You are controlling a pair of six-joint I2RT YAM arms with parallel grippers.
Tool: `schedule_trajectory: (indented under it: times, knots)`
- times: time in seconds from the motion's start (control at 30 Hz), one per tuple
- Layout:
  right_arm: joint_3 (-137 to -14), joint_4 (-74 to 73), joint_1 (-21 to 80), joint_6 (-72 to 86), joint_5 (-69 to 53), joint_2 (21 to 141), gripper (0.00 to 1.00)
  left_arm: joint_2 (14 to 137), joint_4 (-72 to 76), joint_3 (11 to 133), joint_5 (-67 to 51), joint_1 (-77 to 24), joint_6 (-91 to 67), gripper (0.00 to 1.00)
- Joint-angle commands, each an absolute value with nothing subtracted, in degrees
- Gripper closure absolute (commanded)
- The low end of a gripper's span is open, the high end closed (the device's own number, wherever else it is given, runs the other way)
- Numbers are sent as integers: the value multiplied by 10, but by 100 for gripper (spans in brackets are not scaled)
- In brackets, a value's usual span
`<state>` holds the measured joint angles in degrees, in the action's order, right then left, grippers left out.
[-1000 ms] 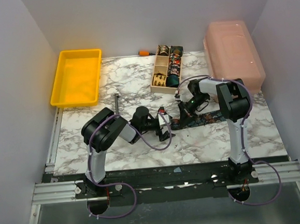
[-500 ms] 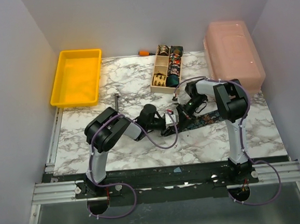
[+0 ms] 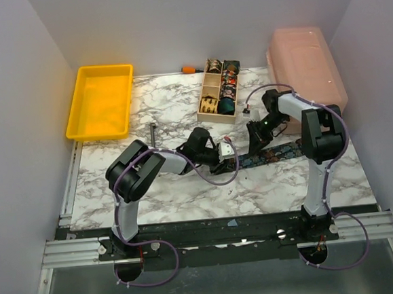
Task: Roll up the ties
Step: Roll the tie at the center of the board.
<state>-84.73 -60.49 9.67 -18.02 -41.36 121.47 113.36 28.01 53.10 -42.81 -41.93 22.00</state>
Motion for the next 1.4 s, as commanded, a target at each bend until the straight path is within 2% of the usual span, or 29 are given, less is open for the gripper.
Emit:
schedule_trajectory:
  times: [0.0,0.23,0.47,0.63,0.73,0.9,1.0,1.07,1.13,1.37]
  knots:
    - [-844,-574,74,-217,-297,1188,82,1137,113,536,-421,-410,282,100]
    - [-781,-494,71,-216,-166,1183,86,1141,54,561,-424,-403,313,100]
    - [-697,-458,71,-205,-122,1134,88,1142,6,589,-401,-400,327,100]
    - [-769,-456,71,-186,-140,1163,87,1147,-65,619,-357,-411,341,100]
    - [-816,-488,72,-189,-181,1156,80,1149,-113,643,-317,-421,342,100]
    - [-832,-545,72,-156,-341,1103,52,1144,-142,652,-289,-424,334,100]
    - [-797,-542,72,-117,-452,1087,45,1147,-150,659,-282,-424,310,100]
    - [-771,-535,74,-110,-488,1088,45,1149,-156,662,-282,-424,294,100]
    - [-759,-553,75,-128,-461,1098,52,1146,-162,661,-282,-425,289,100]
    - [-694,-586,58,-210,-264,1038,63,1129,-163,644,-281,-425,291,100]
